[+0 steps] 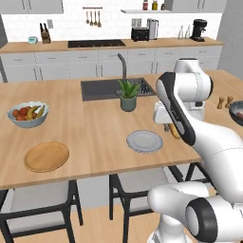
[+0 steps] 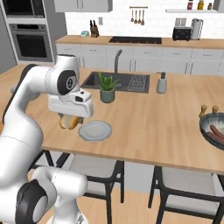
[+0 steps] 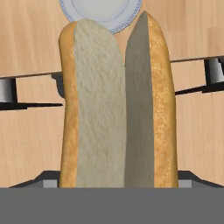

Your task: Place one bun and one sausage from the bowl on each plate.

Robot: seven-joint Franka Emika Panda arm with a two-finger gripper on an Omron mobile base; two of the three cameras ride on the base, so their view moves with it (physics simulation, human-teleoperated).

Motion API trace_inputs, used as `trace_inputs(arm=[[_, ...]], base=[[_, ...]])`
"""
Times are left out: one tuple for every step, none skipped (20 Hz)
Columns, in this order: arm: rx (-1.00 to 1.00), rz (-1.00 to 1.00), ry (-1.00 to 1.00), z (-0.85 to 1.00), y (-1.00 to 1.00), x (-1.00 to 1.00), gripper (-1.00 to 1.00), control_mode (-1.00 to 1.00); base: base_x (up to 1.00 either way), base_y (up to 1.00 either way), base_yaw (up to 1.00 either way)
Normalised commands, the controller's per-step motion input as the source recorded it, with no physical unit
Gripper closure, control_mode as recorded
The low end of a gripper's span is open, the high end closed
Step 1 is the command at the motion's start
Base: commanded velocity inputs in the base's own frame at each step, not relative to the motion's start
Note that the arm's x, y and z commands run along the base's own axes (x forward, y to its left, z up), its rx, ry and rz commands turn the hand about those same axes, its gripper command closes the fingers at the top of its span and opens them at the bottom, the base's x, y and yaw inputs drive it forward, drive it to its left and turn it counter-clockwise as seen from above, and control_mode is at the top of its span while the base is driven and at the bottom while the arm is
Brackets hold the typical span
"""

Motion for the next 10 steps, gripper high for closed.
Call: trace_inputs(arm=[[0.00,0.00,0.00,0.00,0.00,0.00,1.00,1.00],[0.00,0.00,0.00,0.00,0.00,0.00,1.00,1.00],[0.00,0.00,0.00,0.00,0.00,0.00,1.00,1.00],[0.00,0.00,0.00,0.00,0.00,0.00,1.00,1.00],[0.00,0.00,0.00,0.00,0.00,0.00,1.00,1.00],[0.00,0.00,0.00,0.00,0.00,0.00,1.00,1.00],[0.00,0.00,0.00,0.00,0.00,0.00,1.00,1.00],[0.00,0.00,0.00,0.00,0.00,0.00,1.00,1.00],[0.00,0.00,0.00,0.00,0.00,0.00,1.00,1.00],[0.00,0.00,0.00,0.00,0.00,0.00,1.00,1.00]], base=[[0.50,-0.20,0.00],[0.51,-0.21,0.00],[0.49,-0.17,0.00],[0.48,-0.15,0.00],[0.44,-0.13,0.00],[0.42,-0.12,0.00],[0.42,-0.14,0.00],[0.39,-0.15,0.00],[0.40,-0.14,0.00],[0.42,-0.12,0.00]])
